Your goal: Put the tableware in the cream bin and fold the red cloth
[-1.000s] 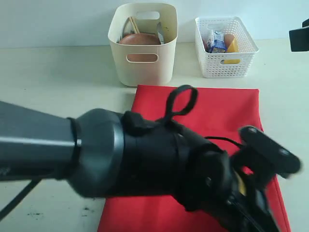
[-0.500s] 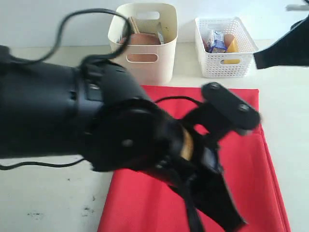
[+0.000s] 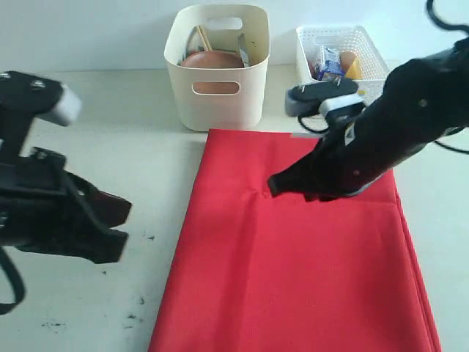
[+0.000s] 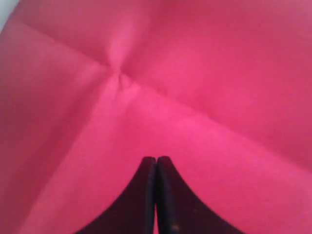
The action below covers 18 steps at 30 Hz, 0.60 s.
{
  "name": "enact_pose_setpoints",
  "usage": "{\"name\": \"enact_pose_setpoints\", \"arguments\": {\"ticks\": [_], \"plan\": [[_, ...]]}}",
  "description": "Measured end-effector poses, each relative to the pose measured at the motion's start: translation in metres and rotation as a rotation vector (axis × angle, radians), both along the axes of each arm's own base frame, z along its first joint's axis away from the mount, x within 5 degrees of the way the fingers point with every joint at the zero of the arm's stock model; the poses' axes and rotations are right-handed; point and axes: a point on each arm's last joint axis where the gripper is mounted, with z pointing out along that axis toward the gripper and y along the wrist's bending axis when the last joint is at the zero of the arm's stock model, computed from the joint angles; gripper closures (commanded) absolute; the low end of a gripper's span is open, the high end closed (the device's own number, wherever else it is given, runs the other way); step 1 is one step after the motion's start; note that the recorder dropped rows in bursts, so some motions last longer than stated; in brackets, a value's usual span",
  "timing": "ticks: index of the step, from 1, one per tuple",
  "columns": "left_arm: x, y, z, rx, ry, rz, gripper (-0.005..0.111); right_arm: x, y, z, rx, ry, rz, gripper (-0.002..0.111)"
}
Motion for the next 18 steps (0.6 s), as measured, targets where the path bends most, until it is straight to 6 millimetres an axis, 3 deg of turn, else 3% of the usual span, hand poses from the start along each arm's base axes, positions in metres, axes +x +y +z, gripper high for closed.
{"name": "enact_pose_setpoints", "arguments": {"ticks": [5, 11, 14, 18], "plan": [[-0.007, 0.040, 0.004, -0.040, -0.064, 0.134, 0.104, 0.002, 0.004, -0.048, -0.049, 0.138, 0.005, 0.108], [-0.009, 0.070, -0.001, -0.041, -0.090, 0.277, 0.104, 0.005, 0.001, -0.057, -0.090, 0.139, -0.035, 0.108], [-0.008, 0.080, -0.006, -0.017, -0.086, 0.332, 0.104, 0.008, -0.015, -0.061, -0.127, 0.099, -0.106, 0.108], [-0.005, 0.089, -0.007, 0.005, -0.091, 0.381, 0.104, 0.014, -0.052, -0.065, -0.150, 0.048, -0.219, 0.108]]}}
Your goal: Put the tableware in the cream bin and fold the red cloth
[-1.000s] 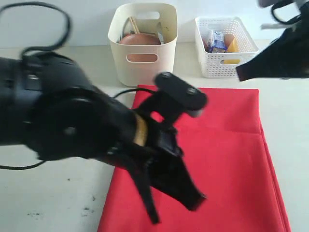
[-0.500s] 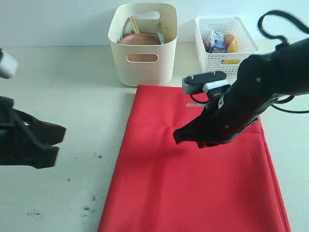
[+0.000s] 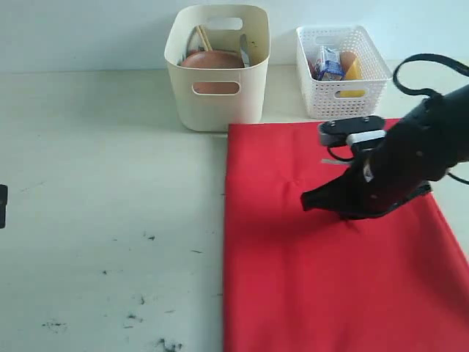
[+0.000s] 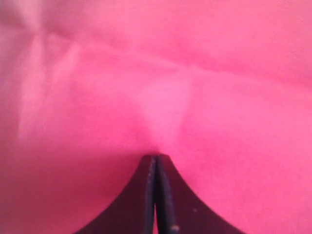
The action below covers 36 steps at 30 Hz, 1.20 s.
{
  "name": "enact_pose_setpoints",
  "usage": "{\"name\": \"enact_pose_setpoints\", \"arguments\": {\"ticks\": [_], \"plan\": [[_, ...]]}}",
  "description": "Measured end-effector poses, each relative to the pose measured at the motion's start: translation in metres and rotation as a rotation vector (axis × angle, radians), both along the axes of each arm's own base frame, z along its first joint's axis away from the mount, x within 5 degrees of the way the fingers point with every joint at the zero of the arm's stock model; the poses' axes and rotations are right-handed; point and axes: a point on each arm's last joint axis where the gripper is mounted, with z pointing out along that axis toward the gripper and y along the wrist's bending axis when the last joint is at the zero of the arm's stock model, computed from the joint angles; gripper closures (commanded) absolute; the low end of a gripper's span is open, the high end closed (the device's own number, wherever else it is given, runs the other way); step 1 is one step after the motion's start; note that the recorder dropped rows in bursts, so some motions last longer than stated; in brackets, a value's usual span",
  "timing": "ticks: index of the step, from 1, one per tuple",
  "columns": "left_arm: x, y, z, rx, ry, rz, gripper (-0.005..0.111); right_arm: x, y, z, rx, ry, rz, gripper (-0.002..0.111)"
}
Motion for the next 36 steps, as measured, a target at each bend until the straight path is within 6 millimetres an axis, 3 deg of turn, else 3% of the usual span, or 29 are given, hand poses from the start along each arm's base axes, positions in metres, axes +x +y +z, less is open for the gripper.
{"name": "enact_pose_setpoints", "arguments": {"ticks": [7, 10, 14, 18, 20, 22, 25, 27, 29, 33, 36], "plan": [[0.001, 0.004, -0.001, 0.008, -0.001, 0.023, 0.104, 0.017, -0.087, -0.001, -0.015, -0.040, -0.306, 0.108], [0.001, 0.004, -0.001, 0.008, -0.001, 0.023, 0.104, 0.016, -0.122, 0.001, -0.026, -0.040, -0.423, 0.108], [0.001, 0.004, -0.001, 0.008, -0.001, 0.023, 0.104, 0.005, -0.153, 0.014, -0.069, -0.016, -0.540, 0.108], [0.001, 0.004, -0.001, 0.008, -0.001, 0.023, 0.104, -0.002, -0.154, 0.046, -0.052, -0.097, -0.569, 0.108], [0.001, 0.004, -0.001, 0.008, -0.001, 0.023, 0.104, 0.002, -0.140, 0.067, 0.011, -0.201, -0.514, 0.108], [0.001, 0.004, -0.001, 0.008, -0.001, 0.023, 0.104, 0.006, -0.111, 0.076, 0.063, -0.257, -0.377, 0.108], [0.001, 0.004, -0.001, 0.008, -0.001, 0.023, 0.104, 0.008, -0.091, 0.063, 0.066, -0.209, -0.291, 0.108], [0.001, 0.004, -0.001, 0.008, -0.001, 0.023, 0.104, 0.010, -0.089, 0.040, 0.050, -0.118, -0.292, 0.108], [0.001, 0.004, -0.001, 0.008, -0.001, 0.023, 0.104, 0.011, -0.098, 0.011, 0.024, -0.011, -0.333, 0.108], [0.001, 0.004, -0.001, 0.008, -0.001, 0.023, 0.104, 0.021, -0.128, 0.005, 0.041, -0.090, -0.402, 0.108], [0.001, 0.004, -0.001, 0.007, -0.001, 0.024, 0.104, 0.026, -0.137, 0.004, 0.059, -0.148, -0.418, 0.108]]}}
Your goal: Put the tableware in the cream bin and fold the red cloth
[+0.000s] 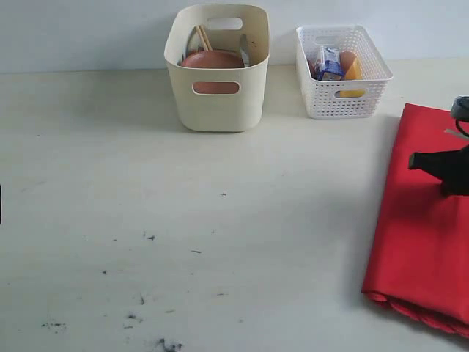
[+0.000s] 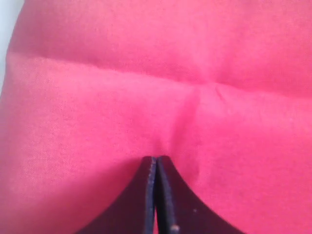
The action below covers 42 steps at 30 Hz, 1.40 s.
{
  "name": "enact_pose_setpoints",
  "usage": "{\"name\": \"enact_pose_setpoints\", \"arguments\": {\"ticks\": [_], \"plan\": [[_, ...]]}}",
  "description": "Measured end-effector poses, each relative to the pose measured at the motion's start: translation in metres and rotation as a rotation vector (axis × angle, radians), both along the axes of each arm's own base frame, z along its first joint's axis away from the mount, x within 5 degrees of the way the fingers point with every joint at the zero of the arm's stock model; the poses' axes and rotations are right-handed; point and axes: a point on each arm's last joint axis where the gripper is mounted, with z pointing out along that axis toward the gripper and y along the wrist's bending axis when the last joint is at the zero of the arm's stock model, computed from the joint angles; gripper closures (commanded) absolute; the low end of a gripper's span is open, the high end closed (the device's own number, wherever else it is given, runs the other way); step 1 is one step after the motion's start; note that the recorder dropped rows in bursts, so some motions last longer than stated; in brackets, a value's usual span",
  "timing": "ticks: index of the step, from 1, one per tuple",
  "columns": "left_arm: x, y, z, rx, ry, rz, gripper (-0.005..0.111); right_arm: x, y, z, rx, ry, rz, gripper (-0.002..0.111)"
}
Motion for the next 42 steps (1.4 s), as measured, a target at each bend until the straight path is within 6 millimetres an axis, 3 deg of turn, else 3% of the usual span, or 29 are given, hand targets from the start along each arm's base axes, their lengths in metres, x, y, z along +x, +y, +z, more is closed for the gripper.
{"name": "enact_pose_setpoints", "arguments": {"ticks": [6, 8, 13, 18, 22, 25, 34, 38, 42], "plan": [[0.000, 0.000, 0.000, 0.000, 0.000, 0.000, 0.104, -0.004, -0.003, 0.008, 0.017, -0.006, -0.059, 0.108], [0.000, 0.000, 0.000, 0.000, 0.000, 0.000, 0.104, -0.005, -0.007, 0.021, 0.025, -0.045, -0.098, 0.108], [0.000, 0.000, 0.000, 0.000, 0.000, 0.000, 0.104, -0.008, -0.036, 0.049, 0.032, -0.184, -0.221, 0.108], [0.000, 0.000, 0.000, 0.004, 0.001, -0.003, 0.104, -0.018, -0.070, 0.027, 0.032, -0.099, -0.347, 0.108], [-0.001, 0.000, -0.001, 0.007, 0.009, -0.003, 0.104, -0.017, -0.075, -0.001, 0.048, -0.035, -0.358, 0.108], [-0.002, 0.001, -0.002, 0.012, 0.024, -0.003, 0.104, 0.000, -0.081, -0.005, 0.050, -0.091, -0.351, 0.108], [-0.003, 0.001, -0.003, 0.017, 0.051, 0.001, 0.104, 0.086, -0.105, -0.008, -0.024, -0.157, -0.253, 0.108], [-0.003, 0.001, -0.004, 0.017, 0.053, 0.001, 0.104, 0.118, -0.100, 0.005, -0.043, -0.141, -0.211, 0.108], [-0.003, 0.001, -0.004, 0.017, 0.053, 0.001, 0.104, 0.130, -0.098, 0.028, 0.028, -0.133, -0.282, 0.108]]}}
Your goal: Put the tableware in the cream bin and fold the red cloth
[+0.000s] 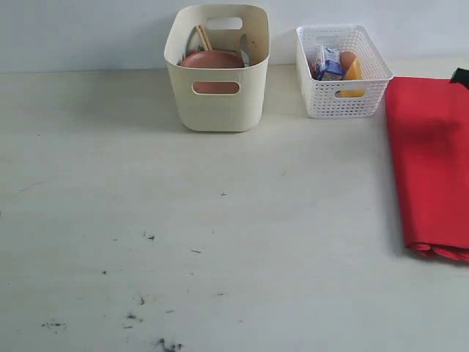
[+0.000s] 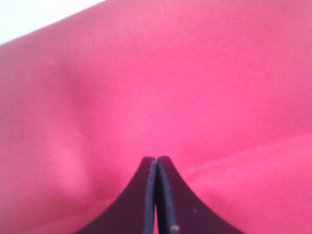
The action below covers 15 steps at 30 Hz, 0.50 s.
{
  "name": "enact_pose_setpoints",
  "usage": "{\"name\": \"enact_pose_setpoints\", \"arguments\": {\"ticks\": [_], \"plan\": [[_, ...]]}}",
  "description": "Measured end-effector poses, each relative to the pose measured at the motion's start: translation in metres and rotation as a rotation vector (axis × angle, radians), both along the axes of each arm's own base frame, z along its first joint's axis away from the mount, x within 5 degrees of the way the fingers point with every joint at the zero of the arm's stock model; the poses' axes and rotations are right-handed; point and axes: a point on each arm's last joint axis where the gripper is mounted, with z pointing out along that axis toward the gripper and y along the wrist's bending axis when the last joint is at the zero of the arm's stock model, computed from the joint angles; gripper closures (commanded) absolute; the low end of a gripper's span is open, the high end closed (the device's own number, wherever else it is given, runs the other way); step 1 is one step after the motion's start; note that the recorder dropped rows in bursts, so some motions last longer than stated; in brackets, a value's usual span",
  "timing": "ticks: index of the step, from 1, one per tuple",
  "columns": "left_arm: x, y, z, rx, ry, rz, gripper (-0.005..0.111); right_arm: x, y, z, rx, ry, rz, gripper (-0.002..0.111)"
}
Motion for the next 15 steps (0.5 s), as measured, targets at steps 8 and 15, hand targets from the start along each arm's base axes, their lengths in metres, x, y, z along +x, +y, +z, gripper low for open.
{"name": "enact_pose_setpoints", "arguments": {"ticks": [8, 15], "plan": [[-0.001, 0.000, -0.001, 0.006, 0.022, 0.001, 0.104, -0.037, -0.006, 0.024, 0.015, 0.111, -0.069, 0.108], [-0.001, 0.001, -0.002, 0.011, 0.022, 0.000, 0.104, -0.060, 0.003, -0.022, 0.032, 0.167, -0.028, 0.108]]}}
